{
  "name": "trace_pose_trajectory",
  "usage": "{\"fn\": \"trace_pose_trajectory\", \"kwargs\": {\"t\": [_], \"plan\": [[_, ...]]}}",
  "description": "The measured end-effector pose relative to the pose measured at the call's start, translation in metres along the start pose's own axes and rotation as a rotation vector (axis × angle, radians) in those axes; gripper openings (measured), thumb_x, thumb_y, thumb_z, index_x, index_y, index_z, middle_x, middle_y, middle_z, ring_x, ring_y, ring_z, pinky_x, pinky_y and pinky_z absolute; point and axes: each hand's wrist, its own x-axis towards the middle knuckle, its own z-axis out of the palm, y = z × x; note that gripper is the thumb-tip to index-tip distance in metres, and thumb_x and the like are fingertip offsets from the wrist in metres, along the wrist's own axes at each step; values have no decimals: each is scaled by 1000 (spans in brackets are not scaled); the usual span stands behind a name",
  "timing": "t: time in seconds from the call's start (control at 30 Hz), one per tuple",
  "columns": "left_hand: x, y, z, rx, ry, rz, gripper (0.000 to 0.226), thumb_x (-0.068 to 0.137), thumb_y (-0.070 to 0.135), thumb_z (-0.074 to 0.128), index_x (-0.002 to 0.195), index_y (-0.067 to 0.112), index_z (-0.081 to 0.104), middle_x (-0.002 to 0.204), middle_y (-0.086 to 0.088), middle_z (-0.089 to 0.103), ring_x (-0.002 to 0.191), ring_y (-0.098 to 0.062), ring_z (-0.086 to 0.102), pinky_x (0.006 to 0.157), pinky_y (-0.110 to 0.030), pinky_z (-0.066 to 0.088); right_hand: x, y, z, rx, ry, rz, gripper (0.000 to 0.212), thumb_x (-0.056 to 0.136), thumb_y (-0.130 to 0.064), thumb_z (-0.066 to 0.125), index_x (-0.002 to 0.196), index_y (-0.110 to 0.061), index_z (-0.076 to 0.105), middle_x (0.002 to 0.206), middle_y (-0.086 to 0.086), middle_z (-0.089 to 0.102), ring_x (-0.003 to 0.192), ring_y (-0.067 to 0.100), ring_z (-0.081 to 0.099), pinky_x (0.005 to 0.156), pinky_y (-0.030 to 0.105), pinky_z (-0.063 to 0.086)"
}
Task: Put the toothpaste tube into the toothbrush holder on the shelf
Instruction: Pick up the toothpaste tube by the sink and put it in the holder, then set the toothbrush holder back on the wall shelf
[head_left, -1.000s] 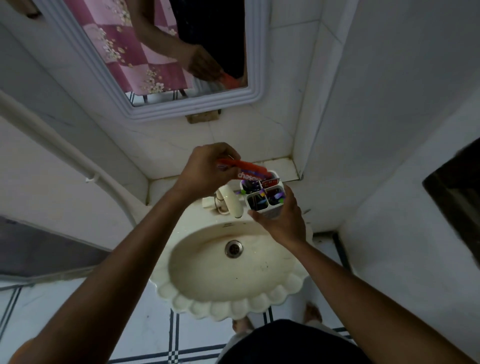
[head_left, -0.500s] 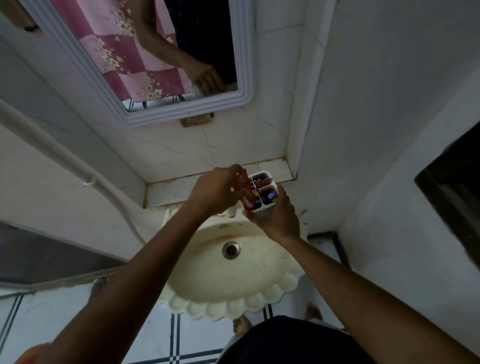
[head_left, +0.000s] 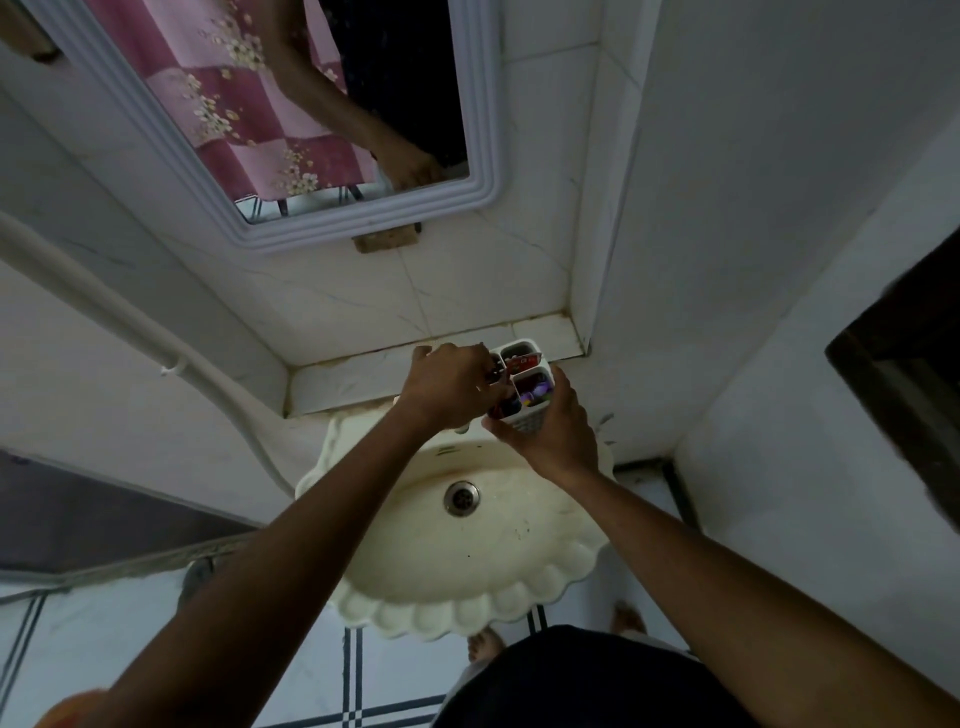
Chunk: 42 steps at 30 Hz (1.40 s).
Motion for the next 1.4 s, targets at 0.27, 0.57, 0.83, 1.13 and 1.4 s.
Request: {"fn": "trace_pose_trajectory", "kwargs": {"t": [0.27, 0.57, 0.83, 1.13, 1.4], "plan": [[-5, -12, 5, -219, 137, -95, 32, 98, 57, 59, 106, 31, 75, 91, 15, 78, 98, -13, 72, 104, -47, 44, 4, 8, 14, -59, 51, -75, 153, 54, -84, 89, 171, -23, 12, 158, 11, 47, 142, 37, 53, 108, 58, 55], [-29, -46, 2, -521, 329, -208, 46, 97, 54, 65, 132, 25, 64, 122, 8, 73, 114, -11, 67, 101, -46, 55, 17, 5, 17, 190, 148, -81, 134, 54, -56, 104, 163, -25, 34, 156, 1, 55, 137, 25, 62, 106, 50, 60], [-20, -41, -36, -546, 423, -137, 53, 100, 49, 67, 144, 20, 60, 140, -1, 64, 128, -16, 61, 108, -47, 51, 37, -46, -39, 311, 269, -255, 129, 55, -54, 104, 162, -24, 38, 152, -2, 57, 137, 20, 60, 102, 26, 54], [7, -12, -149, -516, 662, 38, 52, 101, 47, 68, 144, 19, 60, 142, -1, 64, 125, -13, 59, 107, -49, 52, 46, -172, -151, 471, 480, -637, 122, 61, -59, 101, 159, -19, 42, 150, 1, 59, 134, 19, 62, 106, 37, 60], [15, 16, -302, -400, 987, 285, 47, 102, 48, 65, 138, 18, 64, 136, 3, 65, 127, -14, 57, 108, -49, 50, 33, -295, -270, 632, 680, -931, 120, 64, -59, 100, 160, -16, 43, 153, 4, 57, 140, 22, 59, 110, 42, 58]]}}
